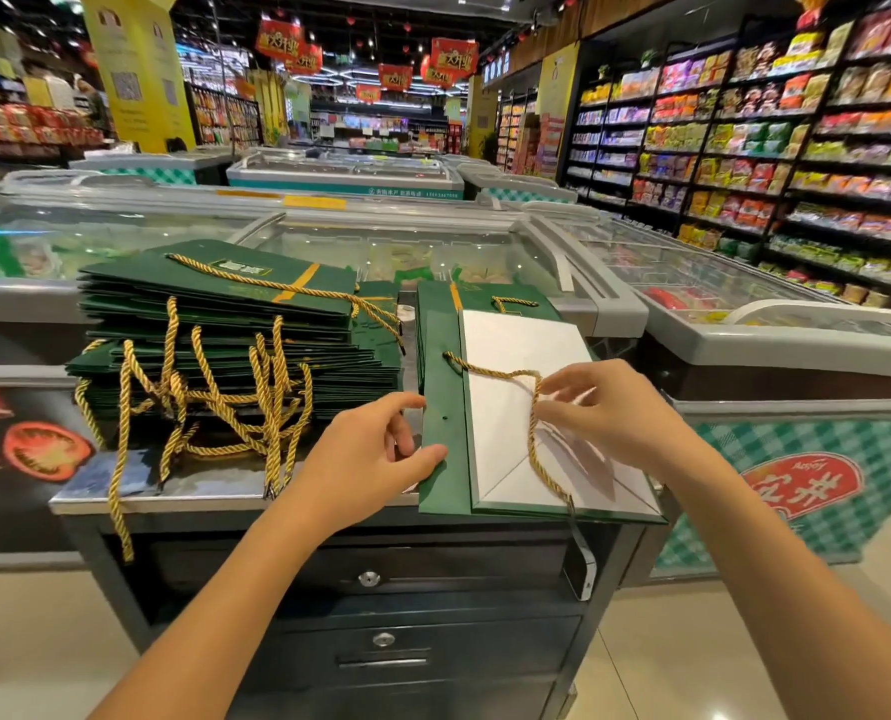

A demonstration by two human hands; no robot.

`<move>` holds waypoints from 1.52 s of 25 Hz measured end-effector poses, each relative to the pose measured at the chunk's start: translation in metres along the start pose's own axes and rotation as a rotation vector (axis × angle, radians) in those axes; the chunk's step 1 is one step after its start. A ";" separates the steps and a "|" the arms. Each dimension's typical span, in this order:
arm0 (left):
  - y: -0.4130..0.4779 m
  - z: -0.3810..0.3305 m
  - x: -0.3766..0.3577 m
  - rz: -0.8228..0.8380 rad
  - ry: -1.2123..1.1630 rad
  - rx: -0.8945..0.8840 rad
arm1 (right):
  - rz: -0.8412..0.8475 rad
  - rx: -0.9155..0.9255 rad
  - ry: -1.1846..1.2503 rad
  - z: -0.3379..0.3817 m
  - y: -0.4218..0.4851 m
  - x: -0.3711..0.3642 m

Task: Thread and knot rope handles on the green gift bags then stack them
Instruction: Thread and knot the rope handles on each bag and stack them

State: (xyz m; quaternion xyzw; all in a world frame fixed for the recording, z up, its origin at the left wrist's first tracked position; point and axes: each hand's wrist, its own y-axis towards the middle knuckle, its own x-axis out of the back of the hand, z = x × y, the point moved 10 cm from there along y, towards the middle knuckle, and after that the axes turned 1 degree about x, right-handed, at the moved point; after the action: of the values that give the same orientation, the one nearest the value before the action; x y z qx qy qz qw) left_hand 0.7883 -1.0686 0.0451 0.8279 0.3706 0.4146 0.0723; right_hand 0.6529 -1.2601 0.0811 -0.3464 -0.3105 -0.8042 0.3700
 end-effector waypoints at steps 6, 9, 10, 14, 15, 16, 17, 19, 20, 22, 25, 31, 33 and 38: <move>0.001 0.003 -0.001 0.010 0.003 0.034 | 0.077 -0.056 -0.030 -0.016 -0.016 -0.004; 0.003 0.005 -0.002 0.027 0.007 0.065 | 0.256 -0.098 0.005 -0.013 -0.029 -0.009; 0.003 0.006 -0.002 0.031 0.006 0.075 | 0.314 -0.111 -0.018 -0.012 -0.033 -0.010; 0.002 0.009 -0.002 0.036 0.002 0.093 | 0.445 -0.063 -0.161 -0.008 -0.046 -0.022; 0.003 0.010 -0.002 0.039 -0.002 0.098 | 0.453 -0.036 -0.182 -0.006 -0.046 -0.026; 0.003 0.011 -0.003 0.044 -0.009 0.102 | 0.459 -0.013 -0.189 -0.004 -0.046 -0.028; 0.003 0.011 -0.003 0.050 -0.015 0.104 | 0.465 0.006 -0.175 -0.001 -0.046 -0.029; 0.003 0.010 -0.004 0.060 -0.028 0.109 | 0.446 0.026 -0.052 0.008 -0.045 -0.028; 0.003 0.010 -0.004 0.064 -0.037 0.113 | 0.404 0.026 0.057 0.013 -0.042 -0.026; 0.002 0.010 -0.004 0.073 -0.055 0.116 | 0.278 0.012 0.309 0.023 -0.028 -0.025; 0.001 0.009 -0.004 0.076 -0.072 0.121 | 0.165 0.014 0.532 0.037 -0.003 -0.041; -0.001 0.011 -0.005 0.082 -0.076 0.106 | 0.105 0.094 0.691 0.050 0.014 -0.070; -0.001 0.010 -0.005 0.081 -0.063 0.091 | 0.099 0.125 0.675 0.047 0.015 -0.075; 0.001 0.011 -0.007 0.089 -0.069 0.075 | 0.123 0.136 0.669 0.038 0.018 -0.080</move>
State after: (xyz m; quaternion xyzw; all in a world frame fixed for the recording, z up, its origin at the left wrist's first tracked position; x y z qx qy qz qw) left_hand 0.7943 -1.0717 0.0344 0.8595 0.3460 0.3747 0.0352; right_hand 0.7191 -1.2109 0.0438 -0.0562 -0.2035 -0.8267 0.5215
